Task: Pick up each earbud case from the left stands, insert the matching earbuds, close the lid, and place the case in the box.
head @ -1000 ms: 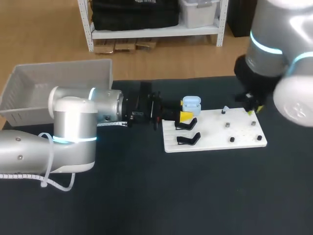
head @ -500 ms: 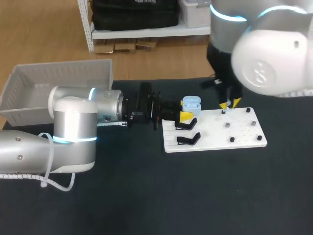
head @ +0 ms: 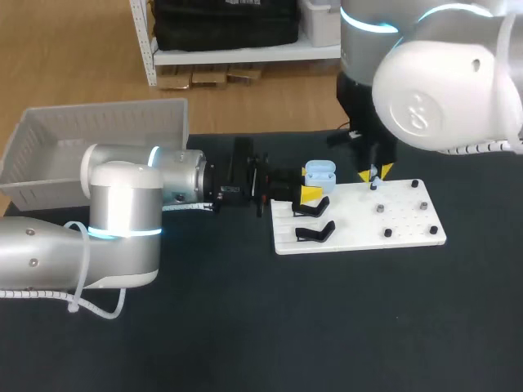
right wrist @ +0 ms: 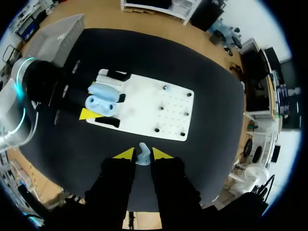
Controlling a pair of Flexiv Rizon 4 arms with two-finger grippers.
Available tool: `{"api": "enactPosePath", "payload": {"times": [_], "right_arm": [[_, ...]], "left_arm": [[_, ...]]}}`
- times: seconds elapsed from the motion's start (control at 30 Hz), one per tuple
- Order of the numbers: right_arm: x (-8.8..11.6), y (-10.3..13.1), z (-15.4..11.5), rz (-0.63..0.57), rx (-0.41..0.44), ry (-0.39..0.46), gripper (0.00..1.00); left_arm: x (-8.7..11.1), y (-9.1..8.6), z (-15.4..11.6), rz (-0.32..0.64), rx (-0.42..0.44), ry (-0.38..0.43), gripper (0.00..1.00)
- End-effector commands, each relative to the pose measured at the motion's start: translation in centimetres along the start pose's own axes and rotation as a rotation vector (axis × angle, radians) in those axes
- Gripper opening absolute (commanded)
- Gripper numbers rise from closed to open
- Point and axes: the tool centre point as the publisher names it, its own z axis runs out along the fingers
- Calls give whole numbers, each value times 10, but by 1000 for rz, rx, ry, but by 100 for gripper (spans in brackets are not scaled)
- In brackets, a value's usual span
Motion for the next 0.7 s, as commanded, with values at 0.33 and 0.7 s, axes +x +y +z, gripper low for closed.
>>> {"api": "enactPosePath", "payload": {"times": [0.33, 0.7], "right_arm": [[-22, 25, -6, 525, -36, 102, 0], [-23, 30, 1, 516, -78, 148, 0]], "left_arm": [[1, -2, 0, 3, -7, -2, 0], [1, -2, 0, 3, -7, -2, 0]]}}
